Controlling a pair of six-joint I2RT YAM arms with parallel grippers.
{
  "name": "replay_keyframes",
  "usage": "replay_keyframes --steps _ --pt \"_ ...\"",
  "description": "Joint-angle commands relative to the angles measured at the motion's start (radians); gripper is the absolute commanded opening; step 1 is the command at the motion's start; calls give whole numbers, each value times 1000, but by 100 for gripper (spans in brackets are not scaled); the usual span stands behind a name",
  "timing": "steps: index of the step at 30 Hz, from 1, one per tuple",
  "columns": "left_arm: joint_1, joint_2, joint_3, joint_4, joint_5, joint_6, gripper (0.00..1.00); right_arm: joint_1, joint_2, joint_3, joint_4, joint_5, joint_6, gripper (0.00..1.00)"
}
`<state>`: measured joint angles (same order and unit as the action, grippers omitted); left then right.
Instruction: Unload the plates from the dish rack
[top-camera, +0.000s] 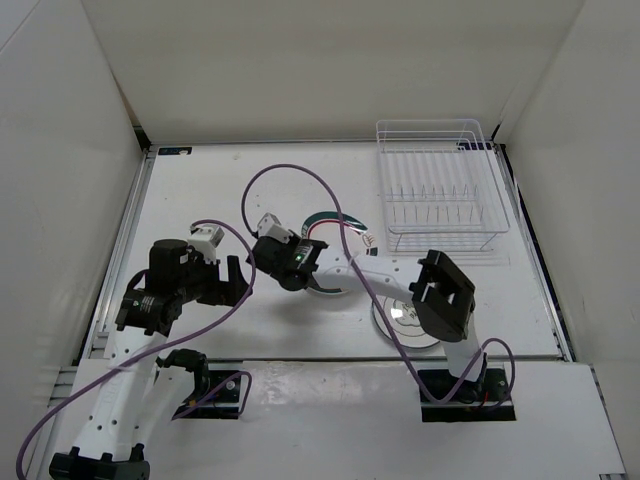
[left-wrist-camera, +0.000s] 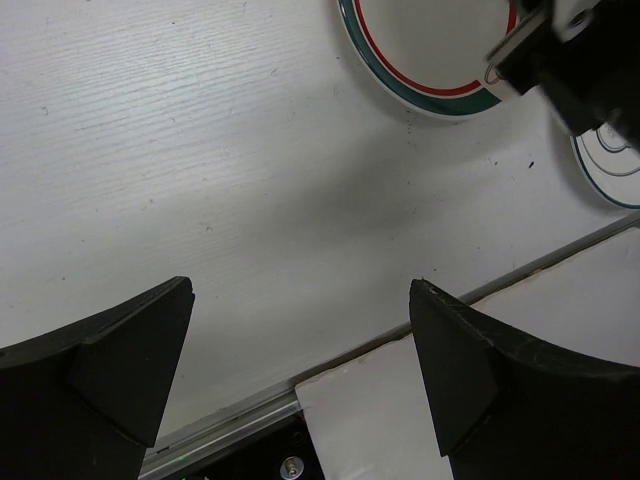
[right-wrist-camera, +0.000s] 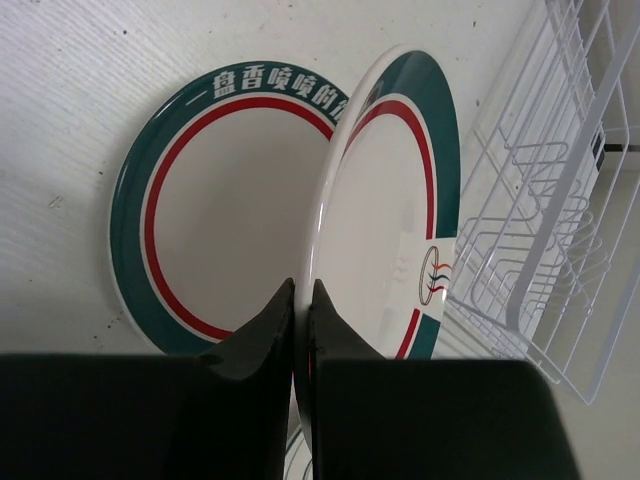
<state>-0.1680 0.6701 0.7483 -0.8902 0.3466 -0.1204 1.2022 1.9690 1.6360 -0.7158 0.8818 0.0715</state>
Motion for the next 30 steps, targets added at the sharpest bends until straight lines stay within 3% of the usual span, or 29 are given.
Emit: replay_keyframes --steps 1,10,11,16,19,26,30 --pt "-5 -10 2 2 5 1 100 20 17 -1 18 123 56 0" --pt "-4 -3 5 -1 11 2 100 40 113 1 -5 134 120 0" --pt "-4 0 3 2 11 2 100 42 116 2 -4 132 119 5" --pt "-4 2 0 0 11 1 100 40 154 10 -5 131 113 9" --pt "-5 0 3 -1 9 4 100 42 185 27 -17 138 120 16" --pt "-4 -7 3 0 8 2 100 46 180 83 -48 73 108 48" --pt "-4 -10 3 0 6 2 100 46 134 113 -77 13 119 54"
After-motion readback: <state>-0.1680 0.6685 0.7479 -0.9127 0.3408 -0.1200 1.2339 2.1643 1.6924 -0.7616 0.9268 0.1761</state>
